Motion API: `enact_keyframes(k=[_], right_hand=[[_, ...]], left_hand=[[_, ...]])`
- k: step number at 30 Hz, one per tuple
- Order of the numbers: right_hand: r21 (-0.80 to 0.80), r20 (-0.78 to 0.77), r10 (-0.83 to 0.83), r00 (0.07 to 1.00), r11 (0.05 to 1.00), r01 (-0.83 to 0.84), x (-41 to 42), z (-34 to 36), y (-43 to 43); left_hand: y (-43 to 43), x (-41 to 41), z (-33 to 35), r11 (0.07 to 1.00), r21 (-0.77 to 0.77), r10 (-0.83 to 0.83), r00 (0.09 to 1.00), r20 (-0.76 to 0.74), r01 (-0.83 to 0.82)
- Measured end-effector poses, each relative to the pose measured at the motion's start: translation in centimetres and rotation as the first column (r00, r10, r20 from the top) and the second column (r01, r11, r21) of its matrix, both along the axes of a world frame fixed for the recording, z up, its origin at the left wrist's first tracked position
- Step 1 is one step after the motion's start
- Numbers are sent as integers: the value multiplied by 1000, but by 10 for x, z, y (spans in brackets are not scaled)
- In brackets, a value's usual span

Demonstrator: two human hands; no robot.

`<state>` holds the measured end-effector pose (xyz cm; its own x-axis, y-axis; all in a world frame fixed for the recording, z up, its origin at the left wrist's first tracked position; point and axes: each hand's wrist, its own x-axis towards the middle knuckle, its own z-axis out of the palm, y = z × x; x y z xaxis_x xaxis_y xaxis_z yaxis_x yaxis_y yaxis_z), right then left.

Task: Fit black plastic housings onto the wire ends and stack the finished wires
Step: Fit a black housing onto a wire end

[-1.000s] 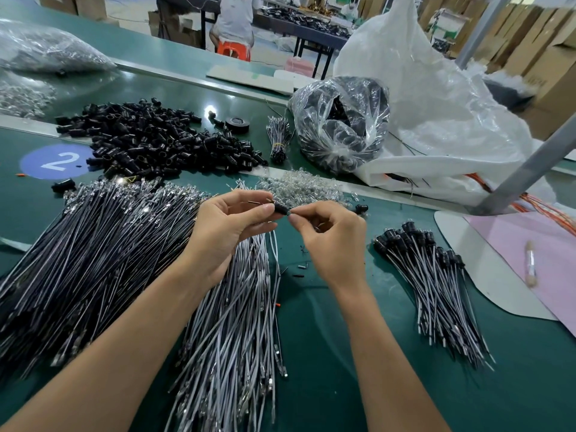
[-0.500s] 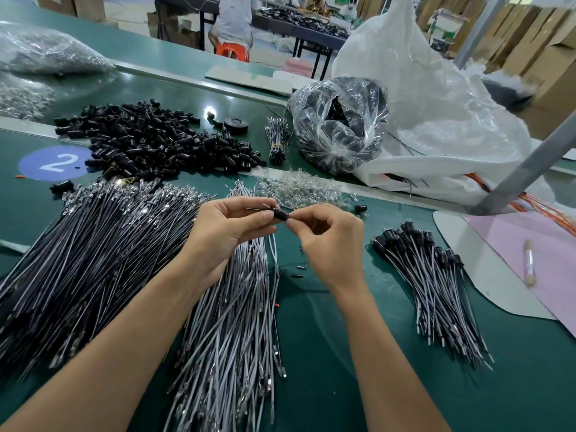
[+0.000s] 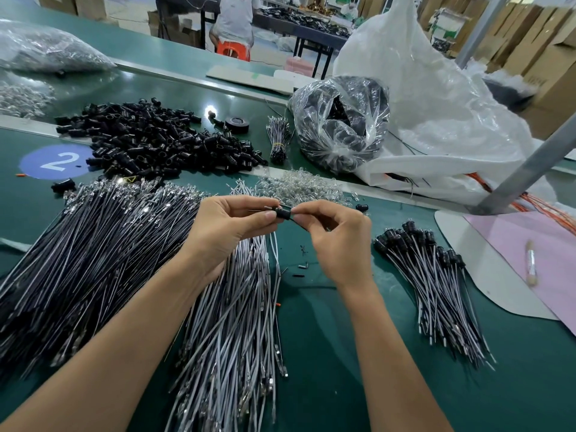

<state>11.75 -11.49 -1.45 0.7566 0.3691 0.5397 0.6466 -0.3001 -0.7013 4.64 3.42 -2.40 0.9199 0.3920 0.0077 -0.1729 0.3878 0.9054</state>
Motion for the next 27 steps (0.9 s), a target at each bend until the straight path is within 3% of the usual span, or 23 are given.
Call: enact_keyframes(k=[13, 19, 27], right_hand=[[57, 4, 9, 1000, 998, -9, -4, -3, 2], [226, -197, 33, 980, 974, 13, -2, -1, 3], [152, -156, 45, 987, 988, -21, -2, -2, 2]], left_hand=[[-4, -1, -1, 1000, -13, -11, 1000, 6, 11], [-5, -2, 2, 1000, 18, -21, 1000, -16, 21], [-5, -2, 2, 998, 55, -7, 1000, -30, 8]])
